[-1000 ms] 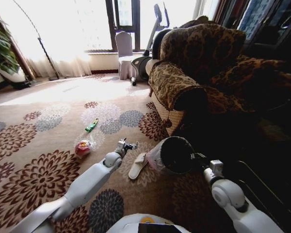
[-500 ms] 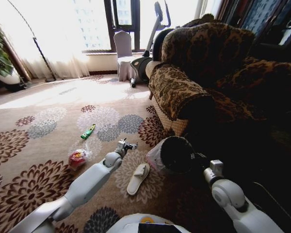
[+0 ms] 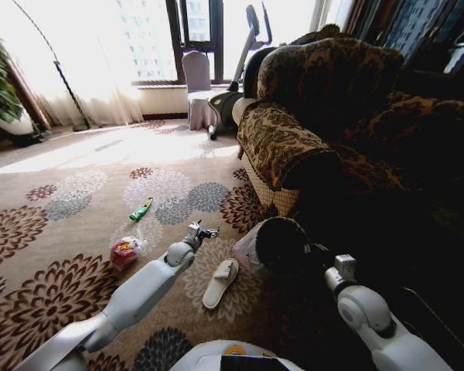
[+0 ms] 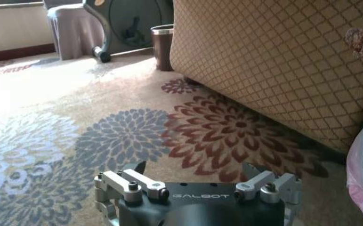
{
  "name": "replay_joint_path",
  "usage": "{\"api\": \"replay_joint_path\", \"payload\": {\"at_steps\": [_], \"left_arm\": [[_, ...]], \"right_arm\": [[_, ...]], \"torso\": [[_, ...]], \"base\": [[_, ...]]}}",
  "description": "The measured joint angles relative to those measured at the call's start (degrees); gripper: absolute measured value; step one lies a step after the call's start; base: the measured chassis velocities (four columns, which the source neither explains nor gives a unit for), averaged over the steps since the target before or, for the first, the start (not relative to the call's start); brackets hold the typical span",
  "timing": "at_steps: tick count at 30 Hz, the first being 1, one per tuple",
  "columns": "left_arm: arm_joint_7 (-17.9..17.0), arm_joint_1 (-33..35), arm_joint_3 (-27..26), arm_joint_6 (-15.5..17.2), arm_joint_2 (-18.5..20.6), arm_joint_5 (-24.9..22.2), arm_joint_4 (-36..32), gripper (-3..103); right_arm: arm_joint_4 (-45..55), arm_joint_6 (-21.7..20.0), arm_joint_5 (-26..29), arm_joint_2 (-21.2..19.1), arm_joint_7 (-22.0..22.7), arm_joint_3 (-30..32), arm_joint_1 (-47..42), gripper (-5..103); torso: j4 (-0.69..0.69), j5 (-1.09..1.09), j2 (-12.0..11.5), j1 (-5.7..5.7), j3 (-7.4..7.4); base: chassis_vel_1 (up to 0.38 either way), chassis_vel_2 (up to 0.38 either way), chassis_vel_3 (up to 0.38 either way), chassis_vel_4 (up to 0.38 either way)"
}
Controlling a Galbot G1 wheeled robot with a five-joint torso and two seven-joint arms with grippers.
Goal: Pick up the trash from the ground and place it into the trash bin.
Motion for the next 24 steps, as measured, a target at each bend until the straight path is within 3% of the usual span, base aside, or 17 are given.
{"api": "replay_joint_path", "payload": {"at_steps": [24], "left_arm": [[0.0, 0.0, 0.0, 0.01, 0.0, 0.0, 0.0, 100]], "right_arm": [[-0.02, -0.01, 0.0, 0.0, 0.0, 0.0, 0.0, 2]], "torso": [[0.0, 0.0, 0.0, 0.0, 0.0]], "base": [[0.0, 0.0, 0.0, 0.0]]}}
